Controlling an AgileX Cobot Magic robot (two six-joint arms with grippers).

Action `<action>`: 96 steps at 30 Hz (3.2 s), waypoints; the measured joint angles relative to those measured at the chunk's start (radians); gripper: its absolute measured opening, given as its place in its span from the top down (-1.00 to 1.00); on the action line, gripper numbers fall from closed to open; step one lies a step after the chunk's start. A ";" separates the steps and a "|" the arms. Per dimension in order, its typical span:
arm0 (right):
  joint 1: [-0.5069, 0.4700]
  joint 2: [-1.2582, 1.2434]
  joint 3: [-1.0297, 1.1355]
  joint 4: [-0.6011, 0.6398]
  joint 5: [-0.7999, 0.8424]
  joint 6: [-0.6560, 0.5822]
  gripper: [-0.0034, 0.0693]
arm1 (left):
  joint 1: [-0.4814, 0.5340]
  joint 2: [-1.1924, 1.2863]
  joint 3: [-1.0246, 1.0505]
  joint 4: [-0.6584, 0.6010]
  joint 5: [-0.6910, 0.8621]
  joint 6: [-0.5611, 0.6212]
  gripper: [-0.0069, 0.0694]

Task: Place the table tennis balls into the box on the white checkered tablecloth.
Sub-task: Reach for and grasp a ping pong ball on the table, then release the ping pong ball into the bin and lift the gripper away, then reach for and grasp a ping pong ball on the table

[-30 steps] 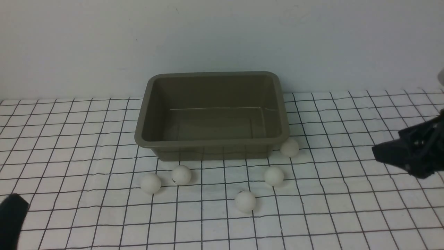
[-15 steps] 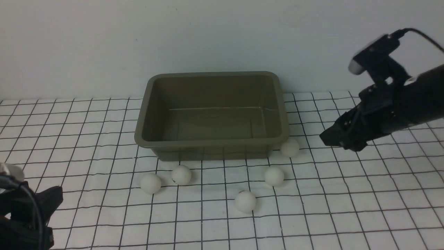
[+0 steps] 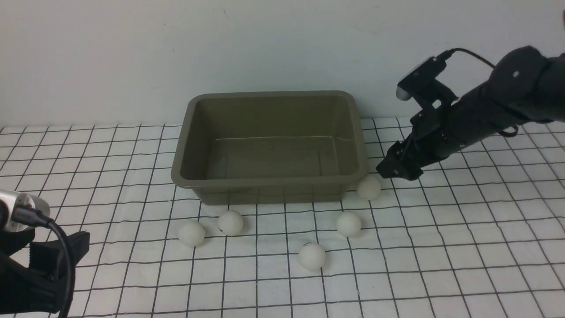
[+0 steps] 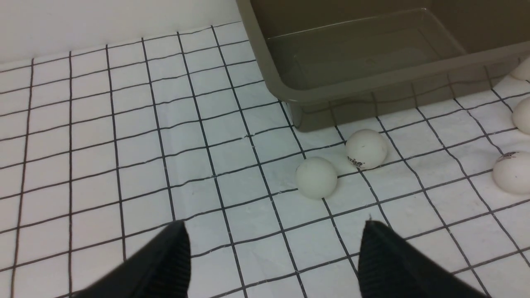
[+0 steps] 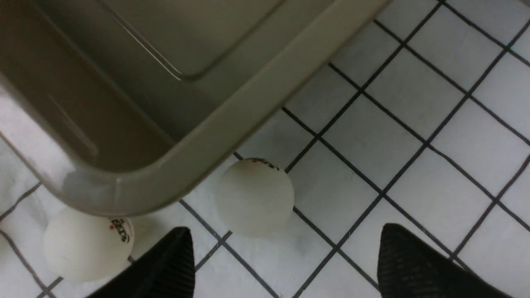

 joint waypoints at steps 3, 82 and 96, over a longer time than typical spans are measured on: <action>0.003 0.048 -0.016 0.018 -0.001 -0.042 -0.57 | 0.000 0.000 0.000 0.000 0.000 0.000 -0.47; -0.065 -0.097 -0.115 0.401 0.070 -0.361 -0.67 | 0.000 0.000 0.000 0.000 -0.025 0.007 -0.47; -0.184 -0.360 -0.015 -0.132 0.306 0.134 -0.42 | 0.000 0.000 0.000 0.000 -0.053 0.008 -0.47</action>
